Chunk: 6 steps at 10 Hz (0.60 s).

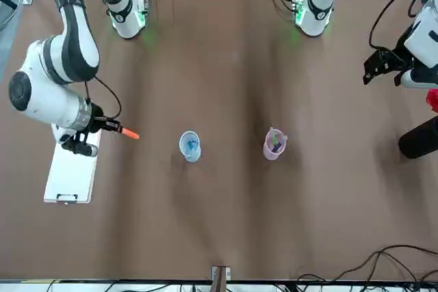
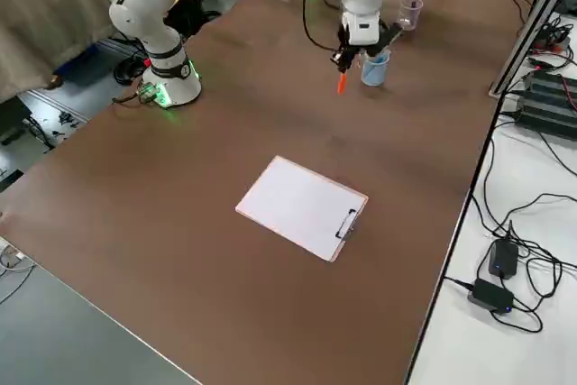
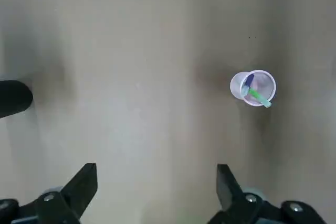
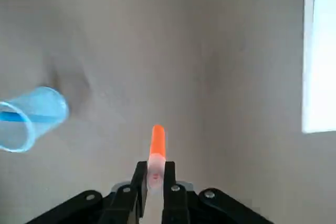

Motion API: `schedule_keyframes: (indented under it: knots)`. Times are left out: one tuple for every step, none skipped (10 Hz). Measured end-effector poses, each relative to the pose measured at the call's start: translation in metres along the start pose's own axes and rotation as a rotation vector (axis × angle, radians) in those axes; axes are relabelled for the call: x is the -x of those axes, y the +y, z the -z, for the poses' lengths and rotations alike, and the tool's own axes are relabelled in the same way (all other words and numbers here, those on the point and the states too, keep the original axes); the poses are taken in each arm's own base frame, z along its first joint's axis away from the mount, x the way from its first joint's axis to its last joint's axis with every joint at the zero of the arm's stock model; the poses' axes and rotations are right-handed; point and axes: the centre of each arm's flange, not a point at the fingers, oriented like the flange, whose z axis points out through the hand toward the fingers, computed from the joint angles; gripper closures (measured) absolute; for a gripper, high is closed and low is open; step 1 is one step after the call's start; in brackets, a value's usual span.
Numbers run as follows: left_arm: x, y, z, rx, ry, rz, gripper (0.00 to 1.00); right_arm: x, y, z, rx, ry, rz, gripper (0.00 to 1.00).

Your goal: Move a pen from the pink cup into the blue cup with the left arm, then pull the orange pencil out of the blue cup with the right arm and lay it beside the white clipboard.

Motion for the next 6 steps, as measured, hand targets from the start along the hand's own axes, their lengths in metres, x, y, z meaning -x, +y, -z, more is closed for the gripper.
schedule_keyframes:
  knots:
    - [0.000,0.000,0.000,0.000,0.000,0.000,0.00,-0.006,0.006,-0.024,0.052,-0.046,0.038,0.84]
    - [0.000,0.000,0.000,0.000,0.000,0.000,0.00,-0.015,0.013,-0.040,0.113,-0.064,0.072,0.84]
    - [0.000,0.000,0.000,0.000,0.000,0.000,0.00,-0.027,0.024,-0.046,0.154,-0.071,0.111,0.84]
    - [0.000,0.000,0.000,0.000,0.000,0.000,0.00,-0.038,0.040,-0.050,0.167,-0.081,0.143,0.84]
    - [0.000,0.000,0.000,0.000,0.000,0.000,0.00,-0.048,0.054,-0.054,0.169,-0.087,0.159,0.84]
    - [0.000,0.000,0.000,0.000,0.000,0.000,0.00,-0.054,0.059,-0.057,0.171,-0.091,0.164,0.84]
